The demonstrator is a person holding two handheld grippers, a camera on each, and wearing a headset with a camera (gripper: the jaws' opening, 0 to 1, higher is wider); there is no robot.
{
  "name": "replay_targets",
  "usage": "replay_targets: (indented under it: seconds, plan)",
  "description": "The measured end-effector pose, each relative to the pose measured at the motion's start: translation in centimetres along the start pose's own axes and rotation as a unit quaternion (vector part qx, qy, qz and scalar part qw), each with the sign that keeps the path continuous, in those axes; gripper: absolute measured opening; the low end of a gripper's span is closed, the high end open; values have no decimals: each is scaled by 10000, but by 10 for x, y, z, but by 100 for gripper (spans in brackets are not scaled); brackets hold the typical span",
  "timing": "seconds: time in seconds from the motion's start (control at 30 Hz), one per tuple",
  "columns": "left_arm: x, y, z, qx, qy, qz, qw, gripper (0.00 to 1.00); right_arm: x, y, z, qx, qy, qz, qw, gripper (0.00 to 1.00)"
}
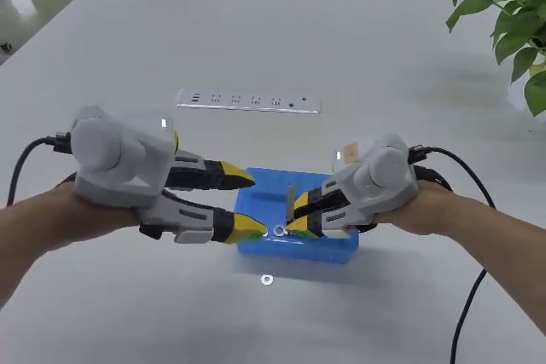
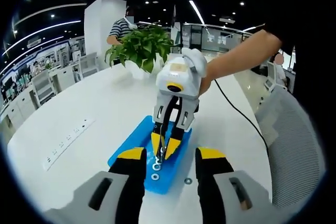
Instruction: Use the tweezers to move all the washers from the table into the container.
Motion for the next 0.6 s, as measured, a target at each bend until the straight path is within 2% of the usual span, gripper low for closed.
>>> replay_targets:
  seconds: [0.13,0.43,0.6]
  plan:
    - [-4,-7,4,6,-141,-18,9999,31,0,0,0,-4,22,6,10000,10]
    - [-5,-22,7,119,-222,48,9997,24,0,0,0,-11,49,14,10000,10]
    - [-5,-26,12,78,-313,93,9994,19,0,-1,-1,-14,70,16,10000,10]
Point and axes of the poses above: the centre of the closed fingertips' face, and the gripper's own axes: y roughly backward along the fingers, z roughly to its left, x roughly out of its underside, the point moved 5 cm from there along y, roughly backward along the fingers, and after that the axes turned 2 degrees about x, right-handed, at the moved point
